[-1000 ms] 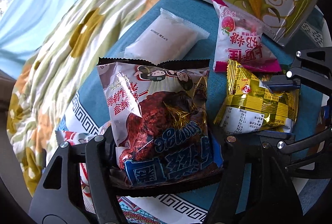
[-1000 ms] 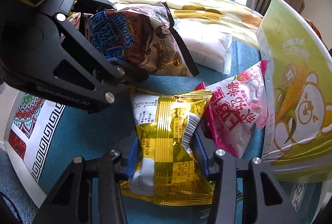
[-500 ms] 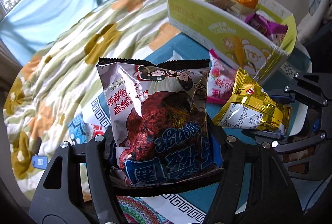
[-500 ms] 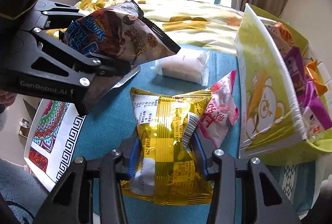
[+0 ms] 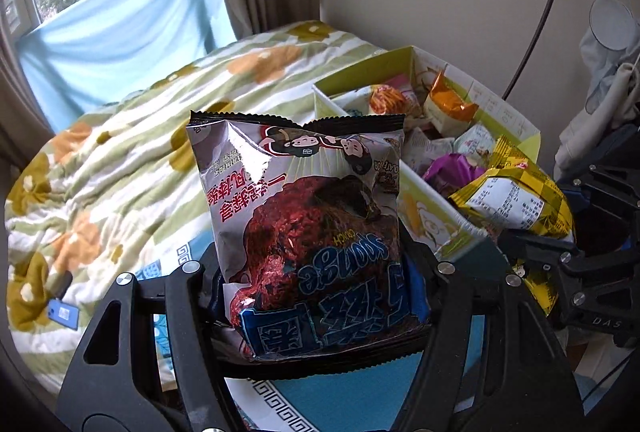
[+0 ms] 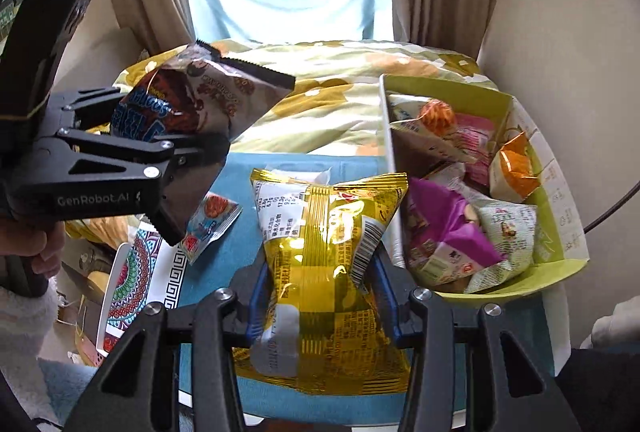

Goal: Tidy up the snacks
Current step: 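Carry both bags over the yellow box and open both tools to drop them in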

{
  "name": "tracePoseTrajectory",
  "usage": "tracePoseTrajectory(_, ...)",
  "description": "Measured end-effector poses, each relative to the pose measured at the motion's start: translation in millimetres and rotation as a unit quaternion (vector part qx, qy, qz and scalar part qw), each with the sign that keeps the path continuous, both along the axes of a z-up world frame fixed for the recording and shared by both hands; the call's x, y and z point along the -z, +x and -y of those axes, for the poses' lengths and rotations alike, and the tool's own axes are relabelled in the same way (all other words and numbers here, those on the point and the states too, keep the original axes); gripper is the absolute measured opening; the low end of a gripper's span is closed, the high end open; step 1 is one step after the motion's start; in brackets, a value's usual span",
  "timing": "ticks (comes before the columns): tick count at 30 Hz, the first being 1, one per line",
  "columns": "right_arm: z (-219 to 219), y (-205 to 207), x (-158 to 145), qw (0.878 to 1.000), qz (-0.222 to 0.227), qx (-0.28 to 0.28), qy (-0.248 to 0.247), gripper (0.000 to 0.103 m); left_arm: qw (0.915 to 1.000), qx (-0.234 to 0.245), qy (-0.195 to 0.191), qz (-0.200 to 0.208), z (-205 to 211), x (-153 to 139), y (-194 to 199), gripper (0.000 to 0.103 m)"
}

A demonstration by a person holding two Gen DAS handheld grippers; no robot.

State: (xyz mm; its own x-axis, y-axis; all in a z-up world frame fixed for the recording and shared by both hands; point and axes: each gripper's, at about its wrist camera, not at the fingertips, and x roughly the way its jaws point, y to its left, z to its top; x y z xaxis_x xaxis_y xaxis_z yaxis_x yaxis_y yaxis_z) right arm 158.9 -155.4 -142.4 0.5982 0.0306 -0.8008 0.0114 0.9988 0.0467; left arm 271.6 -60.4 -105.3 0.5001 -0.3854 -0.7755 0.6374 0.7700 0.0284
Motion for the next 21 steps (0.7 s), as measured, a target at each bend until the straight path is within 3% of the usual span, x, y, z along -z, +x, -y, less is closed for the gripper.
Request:
tracePoseTrajectory(9, 102.0, -8.0, -42.0, 0.999, 0.040, 0.018, 0.010, 0.042, 0.9979, -0.041, -0.044, -0.023, 96.1, -13.7, -6.2, 0.063)
tracePoseTrajectory(16, 179.2, 1.8, -53.9, 0.998, 0.056, 0.003, 0.016, 0.042, 0.9933, -0.077, -0.056, -0.065, 176.5, 6.0, 9.1, 0.063)
tracePoseTrajectory(21, 213.8, 18.8, -55.2, 0.998, 0.053, -0.023, 0.015, 0.042, 0.9881, -0.112, -0.049, -0.094, 206.9, 25.6, 21.1, 0.066)
